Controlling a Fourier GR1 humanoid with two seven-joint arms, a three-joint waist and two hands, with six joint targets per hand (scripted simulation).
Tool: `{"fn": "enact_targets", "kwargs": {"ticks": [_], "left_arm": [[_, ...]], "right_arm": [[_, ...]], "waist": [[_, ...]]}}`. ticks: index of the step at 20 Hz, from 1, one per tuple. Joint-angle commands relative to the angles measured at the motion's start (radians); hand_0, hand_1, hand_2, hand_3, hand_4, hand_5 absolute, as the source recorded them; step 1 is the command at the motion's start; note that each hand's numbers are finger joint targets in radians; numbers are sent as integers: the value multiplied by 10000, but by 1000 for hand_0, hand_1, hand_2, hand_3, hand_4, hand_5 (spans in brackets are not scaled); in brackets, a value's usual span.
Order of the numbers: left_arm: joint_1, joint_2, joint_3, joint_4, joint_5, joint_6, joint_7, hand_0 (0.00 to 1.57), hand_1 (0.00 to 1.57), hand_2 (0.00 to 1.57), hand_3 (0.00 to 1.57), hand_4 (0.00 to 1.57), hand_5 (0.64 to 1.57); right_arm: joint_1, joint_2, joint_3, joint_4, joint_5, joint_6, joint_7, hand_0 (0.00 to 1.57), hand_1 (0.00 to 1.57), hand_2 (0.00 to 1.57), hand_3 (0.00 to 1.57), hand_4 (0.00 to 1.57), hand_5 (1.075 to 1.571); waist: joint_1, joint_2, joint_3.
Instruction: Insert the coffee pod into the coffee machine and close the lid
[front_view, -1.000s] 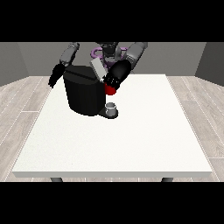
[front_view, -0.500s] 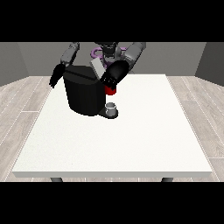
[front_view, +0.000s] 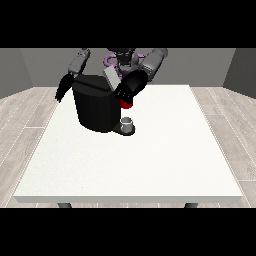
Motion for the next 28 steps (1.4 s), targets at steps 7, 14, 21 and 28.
{"fn": "enact_targets", "kwargs": {"ticks": [7,14,21,28], "left_arm": [[-35,151,-118,19,-543,577,153,0,0,623,490,0,1571],[-280,382,-17,182,-629,512,16,0,0,432,326,0,1571],[845,-1024,-320,-245,-381,-149,595,0,0,0,0,0,1571],[2450,-2425,666,-512,1093,200,210,0,0,130,0,0,1571]], "right_arm": [[265,-18,-26,344,128,-88,-647,0,0,0,0,173,1571],[-546,-266,-329,242,-59,39,248,0,0,0,0,0,1571],[816,-155,-819,1575,-349,-80,-335,0,0,0,0,0,1571],[2170,8,-856,1794,-394,-122,-809,0,0,0,0,0,1571]], "waist": [[30,201,-21],[152,181,-22],[1469,-1740,-18],[2305,-3252,-27]]}}
